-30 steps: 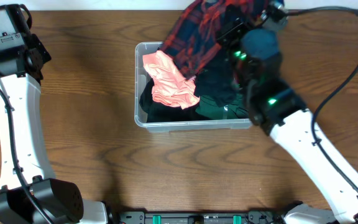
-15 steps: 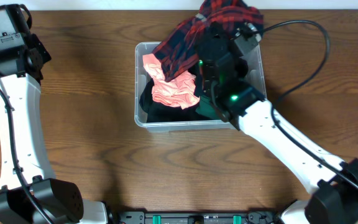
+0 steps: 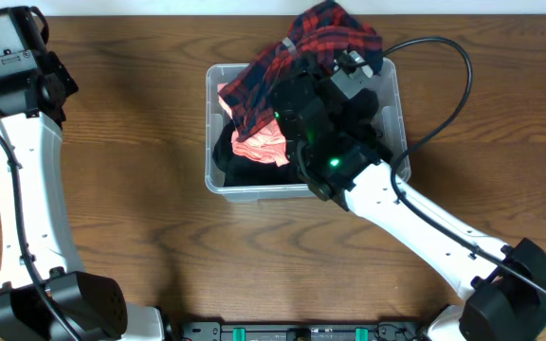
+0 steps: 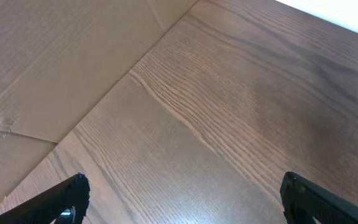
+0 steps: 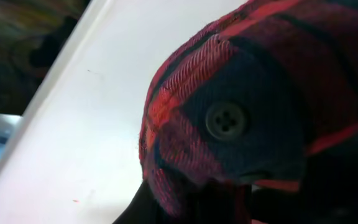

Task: Pack container
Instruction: 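Lower the plaid shirt into the bin and press it down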

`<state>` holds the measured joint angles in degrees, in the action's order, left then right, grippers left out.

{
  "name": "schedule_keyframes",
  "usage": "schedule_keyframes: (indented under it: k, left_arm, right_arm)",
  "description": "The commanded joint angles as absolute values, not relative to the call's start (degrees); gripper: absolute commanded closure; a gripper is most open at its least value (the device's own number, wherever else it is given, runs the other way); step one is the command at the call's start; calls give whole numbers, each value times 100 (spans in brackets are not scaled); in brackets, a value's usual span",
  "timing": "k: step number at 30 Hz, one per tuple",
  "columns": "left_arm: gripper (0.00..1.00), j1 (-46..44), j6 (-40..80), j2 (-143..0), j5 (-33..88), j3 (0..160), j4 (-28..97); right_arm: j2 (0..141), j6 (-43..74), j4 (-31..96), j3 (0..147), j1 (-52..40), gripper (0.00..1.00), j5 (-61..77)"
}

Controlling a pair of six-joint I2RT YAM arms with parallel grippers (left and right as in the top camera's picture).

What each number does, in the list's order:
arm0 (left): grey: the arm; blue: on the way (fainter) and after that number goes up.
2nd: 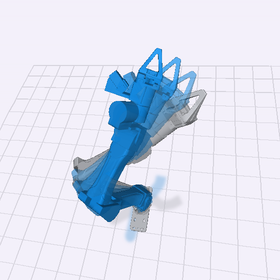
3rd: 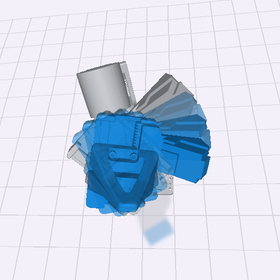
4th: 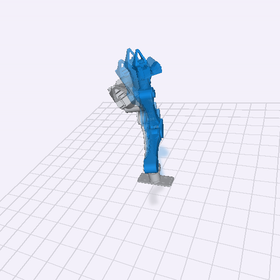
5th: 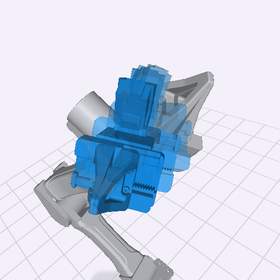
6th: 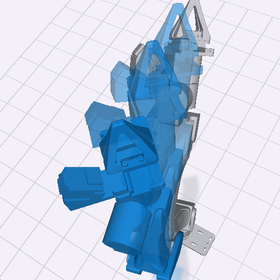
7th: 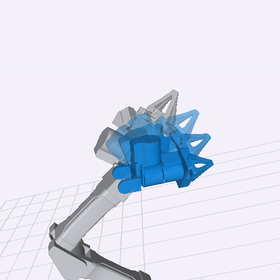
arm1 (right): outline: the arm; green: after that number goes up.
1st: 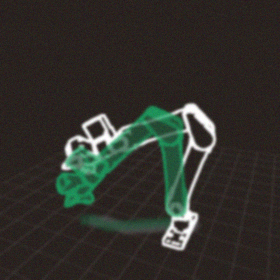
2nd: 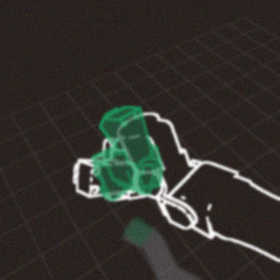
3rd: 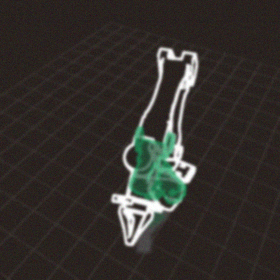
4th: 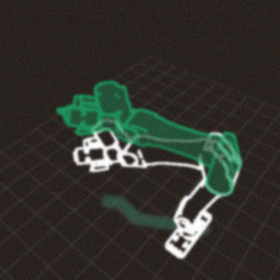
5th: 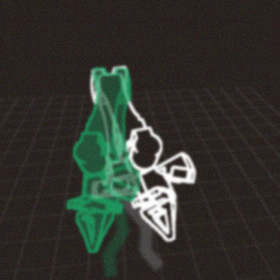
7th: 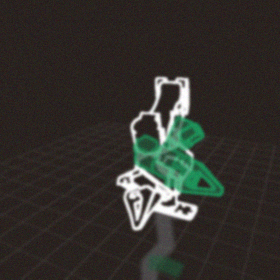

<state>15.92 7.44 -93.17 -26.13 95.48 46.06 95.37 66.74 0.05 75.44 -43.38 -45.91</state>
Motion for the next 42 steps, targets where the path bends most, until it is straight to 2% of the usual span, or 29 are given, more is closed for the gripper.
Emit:
schedule_keyframes:
  k: [1,12,18,24,37,42]
  left_arm:
    - [2,1605,709,-9323,-2707,9546,4606]
    - [2,1605,709,-9323,-2705,9546,4604]
    - [2,1605,709,-9323,-2707,9546,4606]
    - [2,1605,709,-9323,-2707,9546,4604]
    - [2,1605,709,-9323,-2707,9546,4606]
    - [2,1605,709,-9323,-2707,9546,4606]
  right_arm:
    - [9452,6554,130,7607,-4394,99,-5017]
    - [9391,6573,1015,7607,-4458,99,-5081]
    - [9153,6604,1942,7607,-4600,99,-4950]
    - [8759,7244,2587,7607,-4626,98,-4510]
    - [8801,7564,2934,7607,-4416,97,-4342]
    - [8982,7778,2936,7607,-4421,90,-4283]
